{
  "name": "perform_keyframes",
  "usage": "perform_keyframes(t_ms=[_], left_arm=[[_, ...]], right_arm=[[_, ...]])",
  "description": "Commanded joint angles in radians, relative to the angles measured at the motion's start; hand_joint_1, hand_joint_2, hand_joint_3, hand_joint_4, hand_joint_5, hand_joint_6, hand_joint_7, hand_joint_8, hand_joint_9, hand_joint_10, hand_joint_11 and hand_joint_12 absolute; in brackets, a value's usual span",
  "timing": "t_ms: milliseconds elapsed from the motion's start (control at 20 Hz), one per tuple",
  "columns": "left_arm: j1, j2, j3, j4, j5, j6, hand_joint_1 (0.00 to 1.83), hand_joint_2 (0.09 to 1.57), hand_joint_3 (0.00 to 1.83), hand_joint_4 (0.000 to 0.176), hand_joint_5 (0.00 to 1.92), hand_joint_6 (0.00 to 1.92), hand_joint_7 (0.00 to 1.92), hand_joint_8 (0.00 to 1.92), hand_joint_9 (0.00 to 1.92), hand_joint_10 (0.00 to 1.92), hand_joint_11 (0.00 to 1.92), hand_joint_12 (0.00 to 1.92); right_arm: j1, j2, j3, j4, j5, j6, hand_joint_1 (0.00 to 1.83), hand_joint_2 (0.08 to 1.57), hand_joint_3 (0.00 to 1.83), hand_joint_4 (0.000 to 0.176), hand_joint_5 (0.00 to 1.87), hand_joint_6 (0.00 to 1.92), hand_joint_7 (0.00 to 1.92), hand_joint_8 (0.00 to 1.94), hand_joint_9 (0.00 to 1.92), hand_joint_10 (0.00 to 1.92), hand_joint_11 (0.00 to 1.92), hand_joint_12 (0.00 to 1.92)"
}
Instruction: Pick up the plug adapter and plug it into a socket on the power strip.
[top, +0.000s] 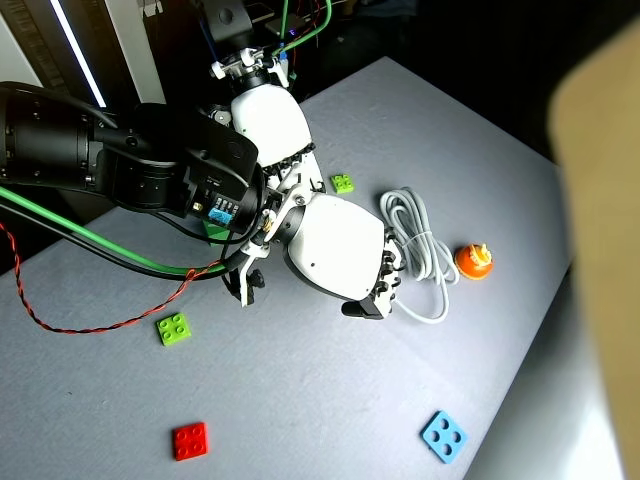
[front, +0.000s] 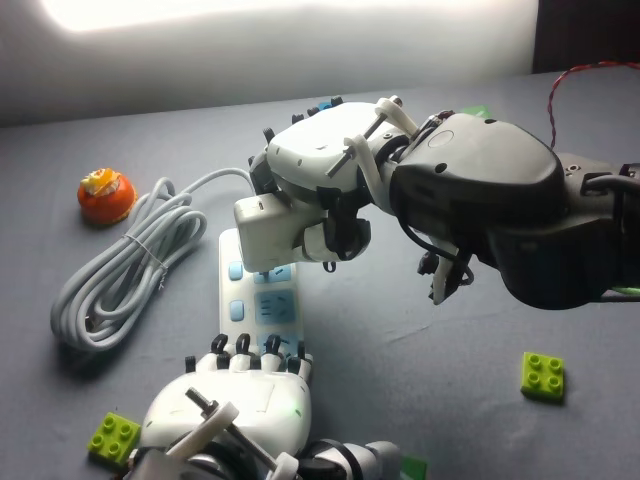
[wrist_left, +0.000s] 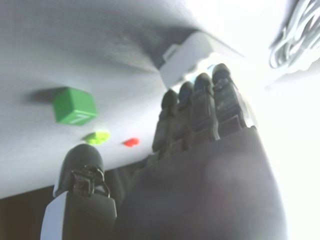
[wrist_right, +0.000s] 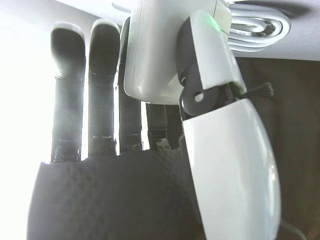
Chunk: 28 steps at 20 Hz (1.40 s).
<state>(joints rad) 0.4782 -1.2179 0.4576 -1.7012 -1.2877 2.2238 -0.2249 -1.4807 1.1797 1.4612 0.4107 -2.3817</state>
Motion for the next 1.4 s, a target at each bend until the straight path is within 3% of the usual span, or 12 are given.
perform_keyframes(t_ms=[0,300,650,800,950,1250,1350], left_arm=[[-0.009,-0.001,0.006,0.066,-0.017,0.001,0.00,1.22,0.00,0.000,0.04,0.00,0.00,0.00,0.00,0.00,0.00,0.00],[-0.001,-0.004,0.014,0.065,-0.004,0.004,0.00,1.23,0.00,0.000,0.03,0.00,0.00,0.00,0.00,0.00,0.00,0.00],[0.016,-0.004,0.005,0.064,-0.004,0.004,0.01,1.23,0.00,0.000,0.07,0.01,0.04,0.01,0.02,0.00,0.03,0.02],[0.018,-0.004,0.005,0.064,-0.004,0.004,0.00,1.23,0.00,0.000,0.05,0.00,0.03,0.00,0.01,0.00,0.03,0.02],[0.023,-0.003,0.002,0.064,-0.005,0.004,0.00,1.23,0.00,0.000,0.06,0.00,0.03,0.00,0.01,0.00,0.02,0.02],[0.029,-0.003,-0.001,0.064,-0.005,0.004,0.02,1.23,0.00,0.000,0.06,0.01,0.04,0.01,0.02,0.00,0.02,0.03],[0.033,-0.003,-0.001,0.064,-0.005,0.002,0.04,1.23,0.00,0.000,0.08,0.01,0.05,0.01,0.03,0.01,0.03,0.05]], right_arm=[[0.016,0.001,0.002,-0.042,0.030,-0.003,1.20,1.25,0.00,0.000,0.69,1.17,0.81,1.53,0.71,1.41,0.67,1.66],[0.017,-0.010,0.009,-0.041,0.033,-0.003,1.19,1.27,0.00,0.000,0.65,1.17,0.78,1.59,0.67,1.47,0.63,1.71],[0.014,0.004,0.005,0.004,0.020,-0.022,1.21,1.24,0.00,0.000,0.67,1.18,0.85,1.46,0.74,1.39,0.67,1.65],[0.017,0.004,0.005,0.004,0.020,-0.023,1.20,1.25,0.00,0.000,0.68,1.22,0.81,1.51,0.68,1.45,0.62,1.70],[0.020,-0.004,0.006,0.004,0.020,-0.026,1.20,1.22,0.00,0.000,0.77,1.13,0.82,1.48,0.69,1.42,0.62,1.69],[0.015,-0.022,0.007,0.004,0.020,-0.041,1.21,1.23,0.00,0.000,0.74,1.13,0.81,1.52,0.67,1.45,0.61,1.69],[0.010,-0.024,0.008,0.004,0.020,-0.047,1.20,1.27,0.00,0.000,0.63,1.20,0.80,1.55,0.68,1.44,0.63,1.70]])
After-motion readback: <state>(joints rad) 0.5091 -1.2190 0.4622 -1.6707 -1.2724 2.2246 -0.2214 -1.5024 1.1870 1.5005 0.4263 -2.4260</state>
